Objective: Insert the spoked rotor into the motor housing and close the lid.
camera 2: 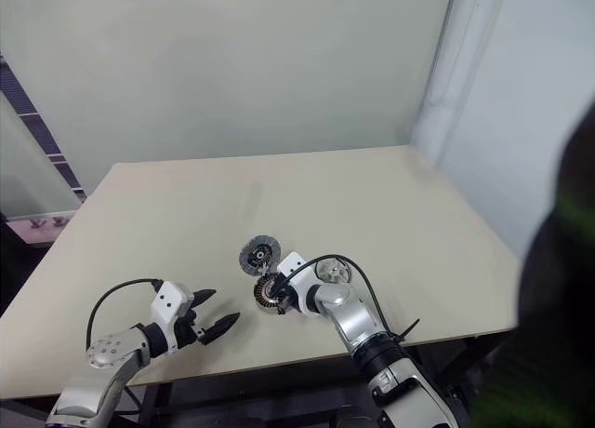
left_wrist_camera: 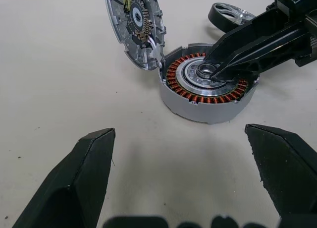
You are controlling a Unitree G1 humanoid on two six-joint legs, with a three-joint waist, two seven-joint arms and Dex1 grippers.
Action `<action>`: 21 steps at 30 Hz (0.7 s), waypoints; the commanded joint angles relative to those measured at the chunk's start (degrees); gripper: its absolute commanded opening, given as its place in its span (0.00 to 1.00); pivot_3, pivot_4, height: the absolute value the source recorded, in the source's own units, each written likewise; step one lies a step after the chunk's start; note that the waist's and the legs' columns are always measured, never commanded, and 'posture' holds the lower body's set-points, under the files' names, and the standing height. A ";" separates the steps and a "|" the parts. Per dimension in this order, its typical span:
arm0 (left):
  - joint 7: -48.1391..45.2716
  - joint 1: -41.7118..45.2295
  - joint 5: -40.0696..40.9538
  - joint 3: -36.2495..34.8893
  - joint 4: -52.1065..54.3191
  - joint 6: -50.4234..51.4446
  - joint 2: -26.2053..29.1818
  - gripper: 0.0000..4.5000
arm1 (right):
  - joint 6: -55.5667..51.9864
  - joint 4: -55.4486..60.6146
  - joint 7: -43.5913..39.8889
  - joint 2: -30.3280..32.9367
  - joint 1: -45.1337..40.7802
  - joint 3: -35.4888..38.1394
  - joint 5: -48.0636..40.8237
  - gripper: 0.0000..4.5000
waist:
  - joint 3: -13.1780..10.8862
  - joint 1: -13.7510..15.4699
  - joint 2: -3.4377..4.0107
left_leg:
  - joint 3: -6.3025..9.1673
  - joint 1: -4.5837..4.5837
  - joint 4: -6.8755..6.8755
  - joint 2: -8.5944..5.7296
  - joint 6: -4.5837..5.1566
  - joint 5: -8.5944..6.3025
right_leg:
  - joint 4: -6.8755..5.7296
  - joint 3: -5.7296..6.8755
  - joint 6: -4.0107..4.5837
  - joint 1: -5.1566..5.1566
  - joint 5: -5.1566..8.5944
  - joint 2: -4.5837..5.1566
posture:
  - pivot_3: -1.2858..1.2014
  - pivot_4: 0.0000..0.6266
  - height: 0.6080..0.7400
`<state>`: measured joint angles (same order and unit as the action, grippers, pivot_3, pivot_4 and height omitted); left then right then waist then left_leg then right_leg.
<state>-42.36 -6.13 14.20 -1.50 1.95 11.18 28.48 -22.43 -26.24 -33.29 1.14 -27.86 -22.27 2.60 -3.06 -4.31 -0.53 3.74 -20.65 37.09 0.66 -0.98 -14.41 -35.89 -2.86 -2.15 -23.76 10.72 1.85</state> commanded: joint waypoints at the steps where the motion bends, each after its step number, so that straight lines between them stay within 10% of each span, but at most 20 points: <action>1: 0.11 1.06 0.08 -0.76 1.38 -1.11 0.35 1.00 | -0.57 0.07 0.23 -0.34 0.12 -0.49 0.79 0.25 | 0.00 0.00 0.00 | 0.00 0.00 0.00 0.00 0.00 0.00 | 0.00 0.00 0.00 0.00 0.00 0.00 | 0.52 0.00 1.00; 9: 0.06 1.42 0.04 -0.70 0.90 -1.31 0.32 1.00 | -0.83 1.57 -0.05 -0.82 0.12 0.87 -0.21 0.87 | 0.00 0.00 0.01 | 0.01 0.00 0.00 0.00 0.00 0.00 | 0.03 0.00 0.00 0.03 0.00 0.00 | 0.52 0.00 1.00; 13: 0.02 1.59 0.02 -0.65 0.67 -1.43 0.30 1.00 | -1.96 4.18 -1.01 -0.63 0.45 1.35 -1.05 0.87 | 0.00 0.01 0.01 | 0.02 -0.01 -0.04 0.00 0.00 0.00 | 0.04 0.00 0.00 0.01 0.00 0.00 | 0.52 0.00 1.00; 21: -0.05 1.94 -0.05 -0.55 0.34 -1.62 0.28 1.00 | 0.12 4.79 1.08 -1.35 0.87 2.60 -1.16 0.34 | 0.00 0.01 0.01 | 0.02 -0.02 -0.09 0.00 0.00 0.00 | 0.03 0.00 0.00 -0.03 0.00 0.00 | 0.52 0.00 1.00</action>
<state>-42.42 -5.36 14.17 -1.47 1.74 10.59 28.48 -24.43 -23.07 -33.41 0.57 -26.29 -20.97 1.95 -3.06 -4.31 -0.52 3.77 -20.67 37.00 0.66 -0.99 -14.41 -35.86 -2.86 -2.15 -23.78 10.72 1.85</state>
